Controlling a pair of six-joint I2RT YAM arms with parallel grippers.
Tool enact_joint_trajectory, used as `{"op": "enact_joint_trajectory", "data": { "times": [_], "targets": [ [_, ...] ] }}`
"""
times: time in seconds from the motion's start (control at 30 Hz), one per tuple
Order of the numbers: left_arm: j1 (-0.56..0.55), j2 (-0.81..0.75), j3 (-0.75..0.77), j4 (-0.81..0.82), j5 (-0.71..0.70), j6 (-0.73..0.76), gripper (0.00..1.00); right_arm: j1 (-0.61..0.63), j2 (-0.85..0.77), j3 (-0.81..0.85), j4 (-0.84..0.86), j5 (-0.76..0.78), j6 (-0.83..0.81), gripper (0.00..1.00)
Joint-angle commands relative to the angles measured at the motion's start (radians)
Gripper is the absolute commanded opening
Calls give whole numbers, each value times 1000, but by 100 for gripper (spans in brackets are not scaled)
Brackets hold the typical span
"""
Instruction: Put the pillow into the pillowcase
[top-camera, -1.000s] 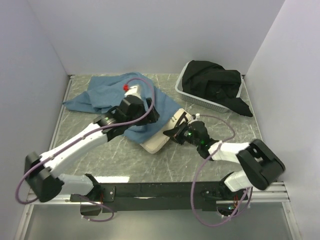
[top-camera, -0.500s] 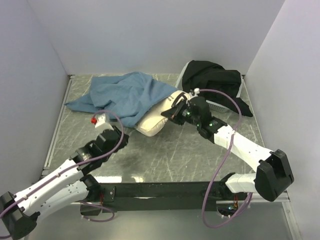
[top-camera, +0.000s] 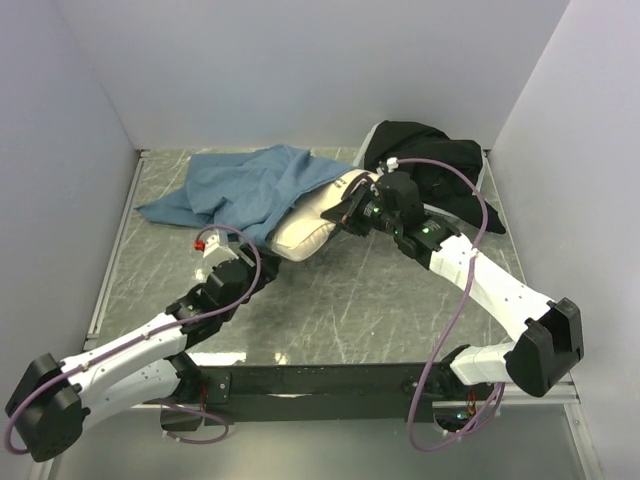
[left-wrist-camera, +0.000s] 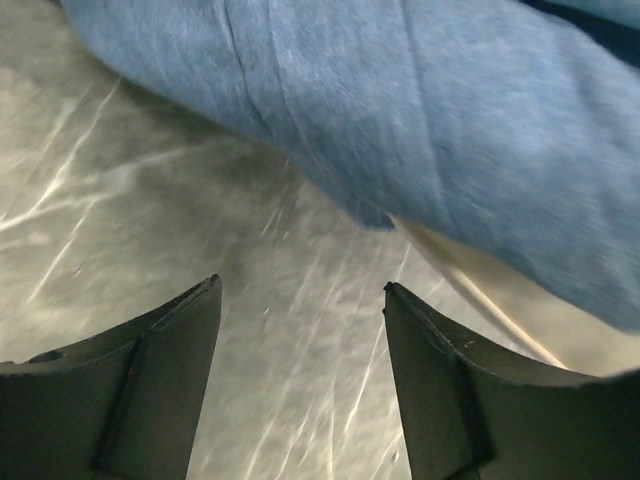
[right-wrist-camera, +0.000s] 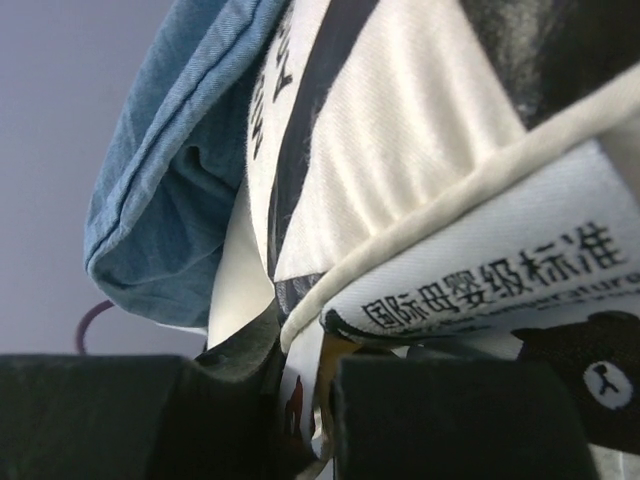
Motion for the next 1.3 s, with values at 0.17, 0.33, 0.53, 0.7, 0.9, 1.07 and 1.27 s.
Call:
{"op": "enact_joint_trajectory", "data": {
  "times": [0.17,0.33,0.53,0.7,0.9,1.07,1.27],
  "targets": [
    [-1,39,3,202,-270,-69,66,7,-70,145,12,27,-23,0],
    [8,31,2,323,-304,34,66,7,-93,145,8,30,-11,0],
    [79,80,38,378,-237,98,53,13,-87,177,0,4,6,0],
    [163,122,78,412,-128,129,36,14,-103,196,-28,19,-3,0],
    [186,114,144,341,113,183,1,14,-81,227,-51,32,-28,0],
    [177,5,247,170,531,300,1,17,-61,169,4,88,-31,0],
    [68,-93,469,-57,849,429,1,122,2,125,49,278,-64,0]
  ]
}}
